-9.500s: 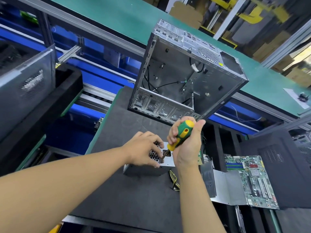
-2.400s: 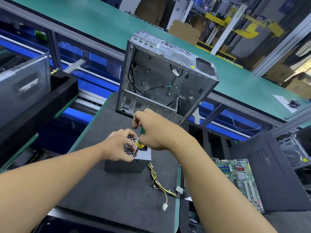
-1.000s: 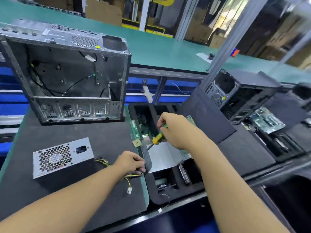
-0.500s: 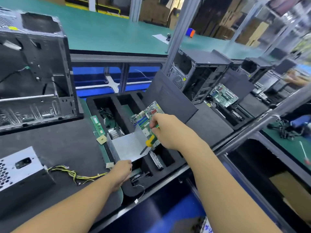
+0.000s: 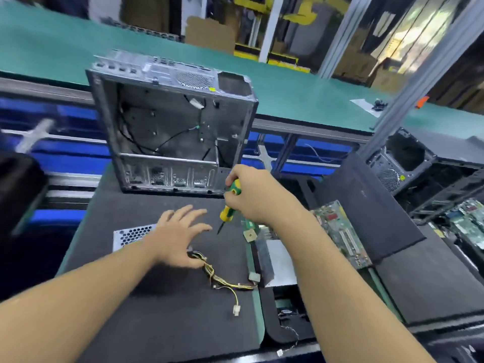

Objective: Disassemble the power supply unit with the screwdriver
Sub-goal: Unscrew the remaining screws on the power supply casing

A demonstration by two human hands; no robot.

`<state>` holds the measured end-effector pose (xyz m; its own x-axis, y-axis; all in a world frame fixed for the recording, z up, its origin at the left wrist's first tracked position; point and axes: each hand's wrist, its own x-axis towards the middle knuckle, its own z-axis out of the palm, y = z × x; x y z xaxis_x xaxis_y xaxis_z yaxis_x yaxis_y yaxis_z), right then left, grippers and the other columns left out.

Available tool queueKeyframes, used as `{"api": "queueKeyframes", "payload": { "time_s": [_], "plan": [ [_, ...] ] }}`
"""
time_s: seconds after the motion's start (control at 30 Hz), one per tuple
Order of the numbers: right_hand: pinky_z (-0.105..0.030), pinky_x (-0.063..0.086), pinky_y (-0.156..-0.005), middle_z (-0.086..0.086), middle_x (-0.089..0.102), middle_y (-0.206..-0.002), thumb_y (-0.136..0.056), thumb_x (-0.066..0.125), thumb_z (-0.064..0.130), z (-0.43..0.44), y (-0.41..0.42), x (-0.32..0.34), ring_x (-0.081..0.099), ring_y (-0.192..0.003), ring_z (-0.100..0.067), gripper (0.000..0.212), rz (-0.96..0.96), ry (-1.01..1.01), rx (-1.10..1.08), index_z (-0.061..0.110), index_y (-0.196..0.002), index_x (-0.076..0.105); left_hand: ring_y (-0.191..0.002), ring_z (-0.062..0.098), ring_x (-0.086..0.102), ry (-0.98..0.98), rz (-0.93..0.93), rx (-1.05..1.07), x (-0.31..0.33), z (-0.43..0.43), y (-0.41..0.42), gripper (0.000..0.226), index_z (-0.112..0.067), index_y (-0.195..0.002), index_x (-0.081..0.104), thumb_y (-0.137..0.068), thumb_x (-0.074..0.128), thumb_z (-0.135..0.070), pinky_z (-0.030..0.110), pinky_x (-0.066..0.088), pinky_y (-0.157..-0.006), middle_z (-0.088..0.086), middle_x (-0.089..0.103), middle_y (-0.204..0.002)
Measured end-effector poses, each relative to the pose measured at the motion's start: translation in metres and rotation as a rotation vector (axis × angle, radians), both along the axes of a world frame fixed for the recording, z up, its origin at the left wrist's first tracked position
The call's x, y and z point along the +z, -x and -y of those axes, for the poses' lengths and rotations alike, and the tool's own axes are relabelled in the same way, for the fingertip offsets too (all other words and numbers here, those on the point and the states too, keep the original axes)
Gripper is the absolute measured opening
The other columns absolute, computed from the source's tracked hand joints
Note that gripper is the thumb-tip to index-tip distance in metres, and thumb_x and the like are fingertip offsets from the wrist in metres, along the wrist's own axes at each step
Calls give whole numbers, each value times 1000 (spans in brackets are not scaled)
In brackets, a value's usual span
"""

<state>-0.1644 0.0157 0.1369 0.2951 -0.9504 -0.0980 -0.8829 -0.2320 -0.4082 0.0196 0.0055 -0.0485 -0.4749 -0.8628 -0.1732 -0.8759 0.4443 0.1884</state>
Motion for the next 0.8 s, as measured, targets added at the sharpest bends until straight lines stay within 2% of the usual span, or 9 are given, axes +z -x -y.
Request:
{"api": "queueKeyframes", "payload": {
  "time_s": [0.1, 0.2, 0.27, 0.33, 0.43, 0.53, 0.67, 0.73, 0.8],
  "plan": [
    [-26, 38, -49, 3, 53, -85, -94, 56, 24, 7, -39, 0, 49, -59, -11, 13, 2, -18, 103, 19, -106, 52, -152, 29, -2, -113, 169, 152, 0, -6, -56, 117, -49, -153, -3, -59, 57, -85, 56, 13, -117, -9, -12, -164],
    [-28, 37, -48, 2, 53, -83, -99, 49, 25, 11, -69, -3, 48, -58, -15, 7, -18, -39, 187, 21, -105, 49, -145, 27, 25, -153, 165, 279, -5, -22, -92, 128, -36, -155, -15, -61, 60, -80, 46, 30, -113, 3, 13, -162],
    [-29, 33, -47, 3, 52, -80, -102, 46, 26, 14, -85, -5, 45, -57, -14, 8, -39, -45, 234, 19, -105, 49, -136, 23, 36, -89, 125, 331, -10, -30, -97, 128, -19, -159, -3, -64, 59, -80, 38, 34, -110, 3, 33, -152],
    [-30, 30, -47, 3, 52, -79, -102, 44, 25, 15, -98, -9, 44, -58, -13, 8, -51, -56, 273, 19, -104, 49, -132, 23, 40, -38, 50, 394, -14, -36, -91, 125, -11, -157, 12, -64, 60, -79, 35, 36, -110, 4, 40, -146],
    [-29, 29, -50, 2, 51, -83, -102, 43, 24, 16, -115, -18, 44, -63, -13, 10, -57, -46, 321, 17, -104, 49, -129, 22, 41, -15, -63, 490, -19, -43, -81, 123, -10, -154, 20, -64, 62, -81, 33, 36, -109, 3, 42, -142],
    [-34, 35, -59, -3, 51, -97, -103, 42, 26, 16, -126, -28, 51, -77, -24, 13, -63, -32, 345, 16, -106, 50, -127, 19, 42, -146, -198, 521, -12, -42, -90, 115, -16, -151, 28, -64, 68, -79, 32, 37, -106, -1, 45, -138],
    [-36, 42, -63, 0, 48, -94, -98, 54, 28, 16, -135, -30, 51, -77, -21, 13, -79, -19, 425, 18, -103, 46, -105, 18, 57, -368, -294, 582, -1, -36, -113, 63, -22, -121, 51, -81, 64, -69, 34, 46, -87, -3, 60, -115],
    [-35, 41, -61, 1, 49, -91, -98, 55, 26, 16, -135, -30, 51, -75, -19, 12, -63, -8, 432, 19, -102, 46, -95, 14, 60, -409, -321, 653, -5, -37, -117, 57, -21, -113, 57, -85, 57, -70, 31, 47, -80, -4, 66, -103],
    [-31, 38, -57, 1, 50, -89, -98, 55, 27, 16, -132, -30, 50, -71, -16, 12, -23, 2, 411, 20, -101, 46, -70, 6, 62, -452, -386, 710, -8, -38, -114, 56, -20, -92, 65, -82, 56, -74, 26, 47, -65, -8, 69, -77]
  ]
}}
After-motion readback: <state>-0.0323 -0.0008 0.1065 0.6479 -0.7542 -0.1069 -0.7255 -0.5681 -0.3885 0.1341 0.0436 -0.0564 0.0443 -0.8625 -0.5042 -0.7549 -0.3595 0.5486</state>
